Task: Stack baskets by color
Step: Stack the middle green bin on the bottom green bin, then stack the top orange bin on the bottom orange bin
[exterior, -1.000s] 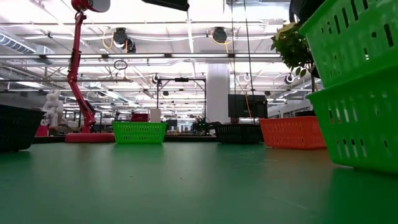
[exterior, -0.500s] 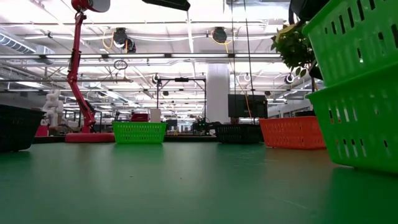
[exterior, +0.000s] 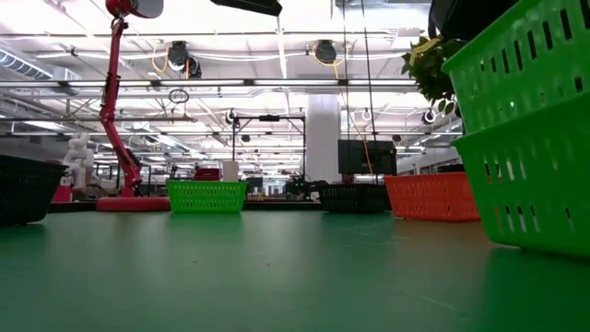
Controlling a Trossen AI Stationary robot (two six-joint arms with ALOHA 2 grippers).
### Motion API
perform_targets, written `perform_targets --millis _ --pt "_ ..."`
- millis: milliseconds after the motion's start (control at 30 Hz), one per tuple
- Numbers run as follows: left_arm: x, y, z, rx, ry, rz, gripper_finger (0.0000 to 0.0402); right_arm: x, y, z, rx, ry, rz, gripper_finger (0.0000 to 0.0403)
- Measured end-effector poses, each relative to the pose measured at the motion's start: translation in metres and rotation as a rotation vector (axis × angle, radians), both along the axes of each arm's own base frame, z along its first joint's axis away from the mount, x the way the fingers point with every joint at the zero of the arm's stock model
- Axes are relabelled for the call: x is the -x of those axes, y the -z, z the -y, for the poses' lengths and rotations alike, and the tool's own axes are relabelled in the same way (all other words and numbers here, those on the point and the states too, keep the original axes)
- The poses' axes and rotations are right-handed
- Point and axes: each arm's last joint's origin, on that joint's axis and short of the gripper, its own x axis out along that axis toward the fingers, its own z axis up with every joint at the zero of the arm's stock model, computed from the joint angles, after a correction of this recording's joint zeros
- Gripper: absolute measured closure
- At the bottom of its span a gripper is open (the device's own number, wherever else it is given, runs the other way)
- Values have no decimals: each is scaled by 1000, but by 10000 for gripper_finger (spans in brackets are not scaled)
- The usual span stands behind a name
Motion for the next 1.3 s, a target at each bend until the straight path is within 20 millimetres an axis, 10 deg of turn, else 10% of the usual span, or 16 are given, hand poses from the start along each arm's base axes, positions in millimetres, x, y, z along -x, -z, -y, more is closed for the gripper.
perform_targets --millis 567,1033,1300 --pt "0 0 0 14 -1 1 131 3 -1 2 18 32 -24 305" --pt "0 0 0 26 -5 8 131 51 -28 42 666 113 87 305" --pt "0 0 0 27 -5 8 131 46 -19 64 785 88 68 305"
